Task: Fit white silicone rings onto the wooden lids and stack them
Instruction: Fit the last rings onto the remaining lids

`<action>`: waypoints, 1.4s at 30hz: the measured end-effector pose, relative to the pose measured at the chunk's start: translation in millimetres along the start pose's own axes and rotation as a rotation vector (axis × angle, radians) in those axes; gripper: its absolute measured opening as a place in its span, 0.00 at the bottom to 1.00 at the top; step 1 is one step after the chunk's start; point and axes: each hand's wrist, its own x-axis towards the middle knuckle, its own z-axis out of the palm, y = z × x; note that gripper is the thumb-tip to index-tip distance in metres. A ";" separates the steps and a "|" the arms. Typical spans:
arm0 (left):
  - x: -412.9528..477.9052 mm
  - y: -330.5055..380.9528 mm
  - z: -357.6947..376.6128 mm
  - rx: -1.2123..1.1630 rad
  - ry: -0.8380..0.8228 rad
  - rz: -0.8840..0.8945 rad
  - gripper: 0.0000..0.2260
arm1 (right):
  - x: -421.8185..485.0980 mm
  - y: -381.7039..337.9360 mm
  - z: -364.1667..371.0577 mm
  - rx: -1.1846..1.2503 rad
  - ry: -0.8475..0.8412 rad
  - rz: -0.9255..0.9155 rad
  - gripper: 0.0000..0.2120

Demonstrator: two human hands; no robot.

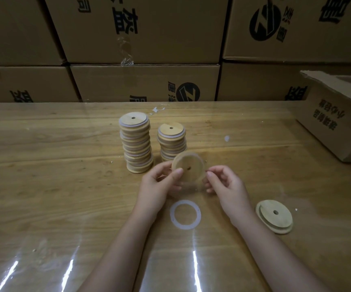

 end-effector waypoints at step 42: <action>10.0 19.2 -1.4 1.206 -0.402 -0.060 0.12 | 0.2 0.9 -0.6 -0.169 -0.063 0.022 0.07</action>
